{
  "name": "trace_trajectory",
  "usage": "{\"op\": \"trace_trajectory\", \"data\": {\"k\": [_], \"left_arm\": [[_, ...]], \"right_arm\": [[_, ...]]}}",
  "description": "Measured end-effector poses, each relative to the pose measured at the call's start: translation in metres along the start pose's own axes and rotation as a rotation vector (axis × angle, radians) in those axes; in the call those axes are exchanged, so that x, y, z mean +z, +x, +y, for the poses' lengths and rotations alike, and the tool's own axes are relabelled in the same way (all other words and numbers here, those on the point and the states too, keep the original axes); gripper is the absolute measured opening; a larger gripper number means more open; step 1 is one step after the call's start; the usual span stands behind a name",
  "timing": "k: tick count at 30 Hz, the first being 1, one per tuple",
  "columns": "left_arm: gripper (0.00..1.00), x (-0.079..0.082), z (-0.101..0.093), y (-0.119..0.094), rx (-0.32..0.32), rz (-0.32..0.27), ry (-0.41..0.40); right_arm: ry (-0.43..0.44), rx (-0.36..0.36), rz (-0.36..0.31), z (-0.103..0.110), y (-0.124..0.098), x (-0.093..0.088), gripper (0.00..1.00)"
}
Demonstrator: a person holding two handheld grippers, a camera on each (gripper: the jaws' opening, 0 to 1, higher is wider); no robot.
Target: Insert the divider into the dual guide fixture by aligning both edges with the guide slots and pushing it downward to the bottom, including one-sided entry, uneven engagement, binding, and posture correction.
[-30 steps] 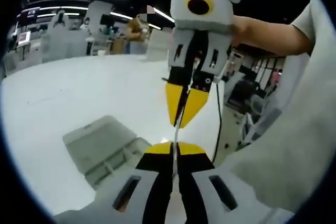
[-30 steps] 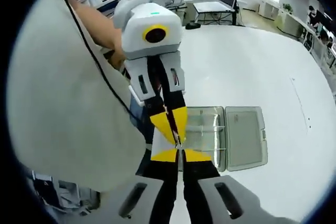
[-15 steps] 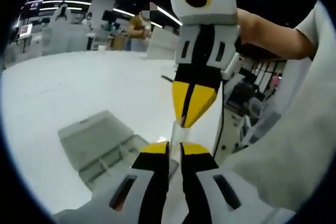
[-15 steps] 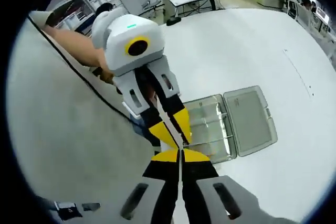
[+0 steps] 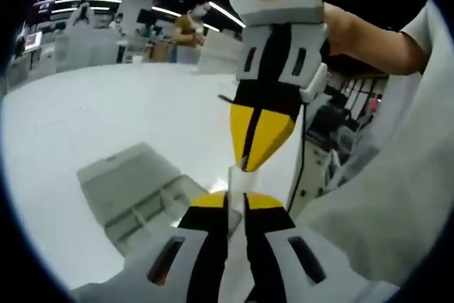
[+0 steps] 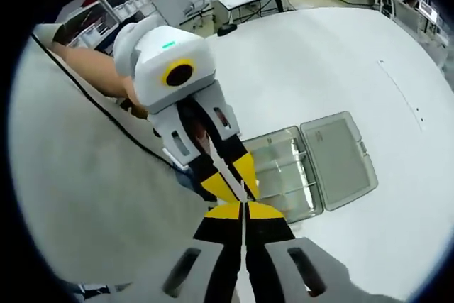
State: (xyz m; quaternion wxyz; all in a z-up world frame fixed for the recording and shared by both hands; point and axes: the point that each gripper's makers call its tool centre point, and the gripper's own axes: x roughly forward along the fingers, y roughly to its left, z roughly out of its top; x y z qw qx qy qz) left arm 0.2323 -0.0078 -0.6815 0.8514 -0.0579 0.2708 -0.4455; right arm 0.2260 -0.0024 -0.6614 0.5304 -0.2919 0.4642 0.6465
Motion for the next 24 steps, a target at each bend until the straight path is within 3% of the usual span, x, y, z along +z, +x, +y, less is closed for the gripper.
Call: {"op": "trace_trajectory", "data": {"k": [14,24], "left_arm": [[0.07,0.0,0.011,-0.008,0.055,-0.021,-0.035],[0.2,0.002,0.011,-0.012,0.077,-0.022,-0.014]], "right_arm": [[-0.002,-0.037,0.009,-0.012,0.004,-0.003,0.0],[-0.038,-0.076,0.043,-0.023,0.004,-0.009,0.0]]}}
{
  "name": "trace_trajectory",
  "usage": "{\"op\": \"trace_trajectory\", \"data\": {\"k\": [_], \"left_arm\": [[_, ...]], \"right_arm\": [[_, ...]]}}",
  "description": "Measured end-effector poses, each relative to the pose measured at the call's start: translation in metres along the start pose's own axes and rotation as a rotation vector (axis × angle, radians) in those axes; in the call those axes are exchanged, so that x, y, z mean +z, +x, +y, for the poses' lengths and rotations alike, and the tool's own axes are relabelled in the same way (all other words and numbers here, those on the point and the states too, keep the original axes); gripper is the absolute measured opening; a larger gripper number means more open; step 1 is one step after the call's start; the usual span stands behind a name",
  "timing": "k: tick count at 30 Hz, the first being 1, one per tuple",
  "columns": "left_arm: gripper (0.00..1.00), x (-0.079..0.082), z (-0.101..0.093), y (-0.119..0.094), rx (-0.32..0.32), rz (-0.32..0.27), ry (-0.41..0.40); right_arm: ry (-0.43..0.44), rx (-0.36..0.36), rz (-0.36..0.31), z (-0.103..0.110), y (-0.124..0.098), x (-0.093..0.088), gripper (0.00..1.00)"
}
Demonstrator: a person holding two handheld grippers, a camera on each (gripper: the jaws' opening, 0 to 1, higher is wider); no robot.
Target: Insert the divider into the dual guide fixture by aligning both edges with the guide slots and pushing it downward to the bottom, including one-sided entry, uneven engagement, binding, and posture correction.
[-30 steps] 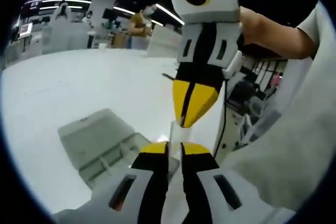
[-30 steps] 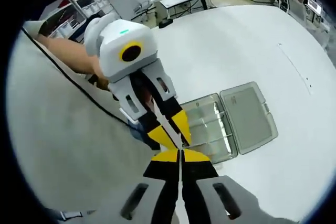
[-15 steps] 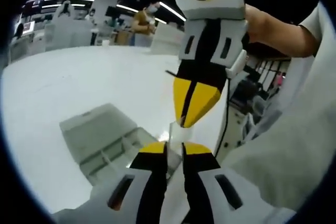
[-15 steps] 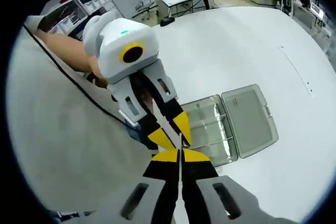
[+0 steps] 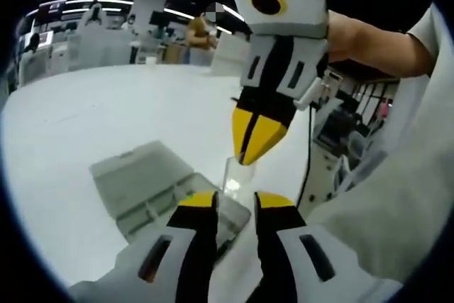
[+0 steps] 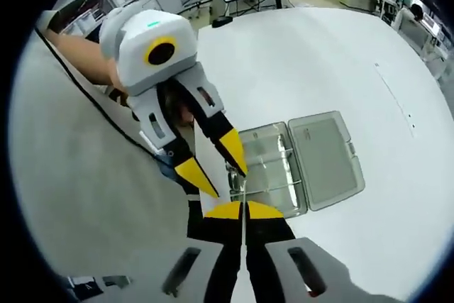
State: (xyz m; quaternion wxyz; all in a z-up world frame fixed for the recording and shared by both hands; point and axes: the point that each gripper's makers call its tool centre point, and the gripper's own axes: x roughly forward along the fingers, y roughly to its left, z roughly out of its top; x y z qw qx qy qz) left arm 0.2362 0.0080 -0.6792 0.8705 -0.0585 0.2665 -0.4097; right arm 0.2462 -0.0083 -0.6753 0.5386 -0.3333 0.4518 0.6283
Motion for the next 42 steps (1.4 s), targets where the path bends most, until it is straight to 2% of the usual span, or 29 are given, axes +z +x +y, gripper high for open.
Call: {"op": "trace_trajectory", "data": {"k": [9,13,16,22,26,30,42], "left_arm": [[0.28,-0.001,0.002,-0.003,0.027,0.003,0.028],[0.35,-0.002,0.003,-0.003,0.036,0.014,0.04],[0.41,-0.002,0.002,-0.004,0.055,0.019,0.081],[0.53,-0.007,0.006,-0.006,0.075,0.05,0.073],[0.57,-0.009,0.008,-0.006,0.08,0.052,0.068],[0.65,-0.01,0.011,-0.006,0.096,0.053,0.075],[0.79,-0.011,0.019,-0.003,0.12,0.06,0.053]], "right_arm": [[-0.023,-0.029,0.027,-0.006,0.004,-0.004,0.0],[-0.028,-0.032,0.035,-0.008,0.007,-0.007,0.0],[-0.04,-0.049,0.057,-0.011,0.011,-0.011,0.0],[-0.06,-0.067,0.073,-0.015,0.015,-0.014,0.0],[-0.093,-0.089,0.093,-0.02,0.018,-0.016,0.0],[-0.112,-0.099,0.1,-0.023,0.021,-0.018,0.0],[-0.134,-0.095,0.113,-0.024,0.029,-0.021,0.0]]}}
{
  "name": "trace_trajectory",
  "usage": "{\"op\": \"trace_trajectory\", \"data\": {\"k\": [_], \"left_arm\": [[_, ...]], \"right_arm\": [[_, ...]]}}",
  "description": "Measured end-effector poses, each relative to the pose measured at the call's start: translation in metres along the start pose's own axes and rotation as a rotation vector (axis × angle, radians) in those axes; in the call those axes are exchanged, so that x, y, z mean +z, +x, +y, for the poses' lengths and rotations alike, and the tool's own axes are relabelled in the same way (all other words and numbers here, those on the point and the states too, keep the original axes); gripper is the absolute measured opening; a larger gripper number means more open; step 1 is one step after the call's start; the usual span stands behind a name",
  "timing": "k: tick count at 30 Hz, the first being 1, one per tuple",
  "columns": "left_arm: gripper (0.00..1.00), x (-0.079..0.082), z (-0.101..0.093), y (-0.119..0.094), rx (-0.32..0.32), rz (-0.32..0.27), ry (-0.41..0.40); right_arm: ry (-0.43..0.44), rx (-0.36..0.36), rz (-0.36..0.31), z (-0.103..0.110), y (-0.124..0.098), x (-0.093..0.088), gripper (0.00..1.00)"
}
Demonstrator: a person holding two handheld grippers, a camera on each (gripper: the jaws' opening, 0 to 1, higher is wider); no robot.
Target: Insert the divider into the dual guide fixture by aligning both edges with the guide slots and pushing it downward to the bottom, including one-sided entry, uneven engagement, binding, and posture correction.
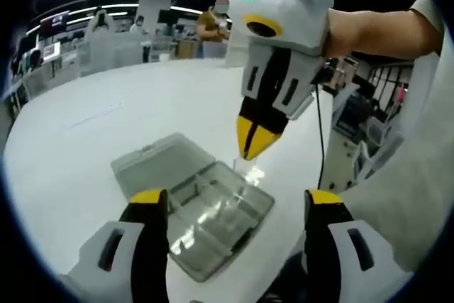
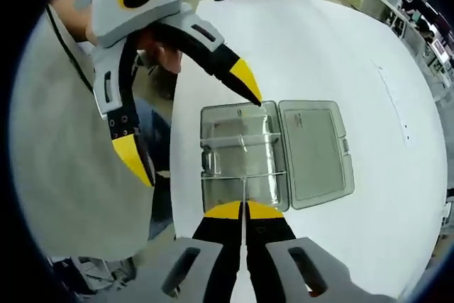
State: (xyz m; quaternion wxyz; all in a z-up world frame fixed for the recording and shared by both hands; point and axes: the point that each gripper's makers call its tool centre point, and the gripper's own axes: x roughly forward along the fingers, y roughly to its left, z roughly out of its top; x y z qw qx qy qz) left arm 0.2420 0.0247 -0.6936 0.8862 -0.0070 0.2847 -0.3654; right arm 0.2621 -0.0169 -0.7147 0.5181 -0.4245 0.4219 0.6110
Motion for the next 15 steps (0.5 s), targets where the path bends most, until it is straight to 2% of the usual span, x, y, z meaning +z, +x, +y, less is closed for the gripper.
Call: {"op": "trace_trajectory", "data": {"k": [10,15], "left_arm": [[0.85,-0.0003,0.0018,0.0035,0.001,-0.002,-0.021],[0.87,-0.0052,0.0032,0.0047,0.007,0.018,-0.034]], "right_arm": [[-0.003,0.0,-0.01,-0.0014,0.0056,0.0012,0.0],[-0.009,0.006,-0.012,-0.0005,0.0084,0.0004,0.0]]}}
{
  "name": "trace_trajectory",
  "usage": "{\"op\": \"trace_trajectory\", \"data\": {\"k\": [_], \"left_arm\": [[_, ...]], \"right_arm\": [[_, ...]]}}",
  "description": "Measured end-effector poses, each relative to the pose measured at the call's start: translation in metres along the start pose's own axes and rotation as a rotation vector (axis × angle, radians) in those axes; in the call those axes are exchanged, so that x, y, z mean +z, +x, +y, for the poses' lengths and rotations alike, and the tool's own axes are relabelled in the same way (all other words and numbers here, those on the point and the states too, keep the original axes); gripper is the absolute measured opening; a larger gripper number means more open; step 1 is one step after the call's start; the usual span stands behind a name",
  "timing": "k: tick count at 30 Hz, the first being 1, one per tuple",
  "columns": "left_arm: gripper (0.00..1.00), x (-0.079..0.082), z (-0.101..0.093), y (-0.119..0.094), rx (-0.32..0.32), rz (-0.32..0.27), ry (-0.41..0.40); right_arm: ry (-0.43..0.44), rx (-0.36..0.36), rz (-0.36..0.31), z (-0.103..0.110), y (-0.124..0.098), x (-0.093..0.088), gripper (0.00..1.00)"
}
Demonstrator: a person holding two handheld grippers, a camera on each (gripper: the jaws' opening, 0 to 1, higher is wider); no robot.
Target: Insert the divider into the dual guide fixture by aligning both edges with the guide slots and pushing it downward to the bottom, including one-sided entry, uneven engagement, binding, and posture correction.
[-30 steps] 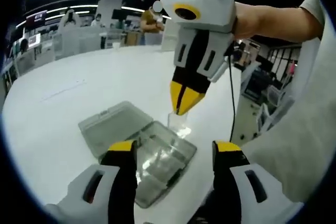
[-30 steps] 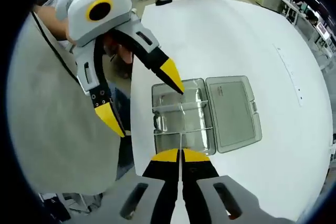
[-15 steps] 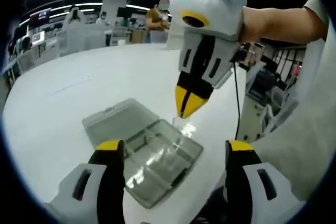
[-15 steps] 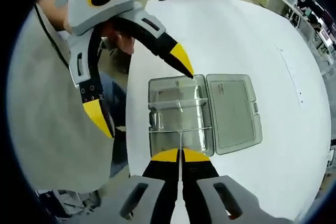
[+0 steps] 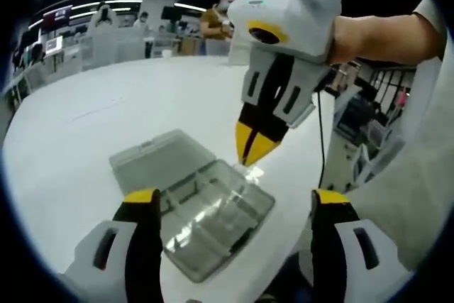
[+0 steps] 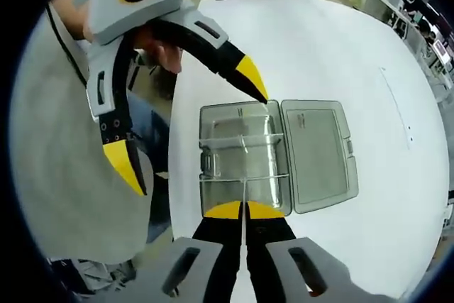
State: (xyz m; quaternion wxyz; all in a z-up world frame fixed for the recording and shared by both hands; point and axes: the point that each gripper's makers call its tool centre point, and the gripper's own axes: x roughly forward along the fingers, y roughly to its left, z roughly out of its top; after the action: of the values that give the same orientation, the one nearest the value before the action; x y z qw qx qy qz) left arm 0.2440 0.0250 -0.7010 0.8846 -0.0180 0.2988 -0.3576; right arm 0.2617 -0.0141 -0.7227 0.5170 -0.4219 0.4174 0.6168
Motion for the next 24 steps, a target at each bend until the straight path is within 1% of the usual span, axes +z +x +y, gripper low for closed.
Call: {"op": "trace_trajectory", "data": {"k": [4,7,9,16,24], "left_arm": [[0.87,-0.0026,0.0014,0.0008,0.004,0.009,-0.017],[0.87,-0.0016,0.0005,0.0002,0.004,0.004,-0.019],[0.86,0.0009,-0.0001,0.0,0.001,-0.012,-0.032],[0.86,-0.0012,0.0019,-0.0015,0.007,-0.009,-0.033],[0.85,-0.0027,0.002,-0.0019,0.008,-0.009,-0.037]], "right_arm": [[-0.005,0.0,-0.005,-0.0006,0.0012,0.0008,0.0],[-0.011,0.002,-0.006,-0.0008,0.0026,0.0016,0.0],[-0.013,0.003,-0.007,-0.0008,0.0033,0.0022,0.0],[-0.022,0.005,-0.004,-0.0018,0.0069,0.0015,0.0],[-0.012,0.01,-0.007,-0.0029,0.0093,0.0007,0.0]]}}
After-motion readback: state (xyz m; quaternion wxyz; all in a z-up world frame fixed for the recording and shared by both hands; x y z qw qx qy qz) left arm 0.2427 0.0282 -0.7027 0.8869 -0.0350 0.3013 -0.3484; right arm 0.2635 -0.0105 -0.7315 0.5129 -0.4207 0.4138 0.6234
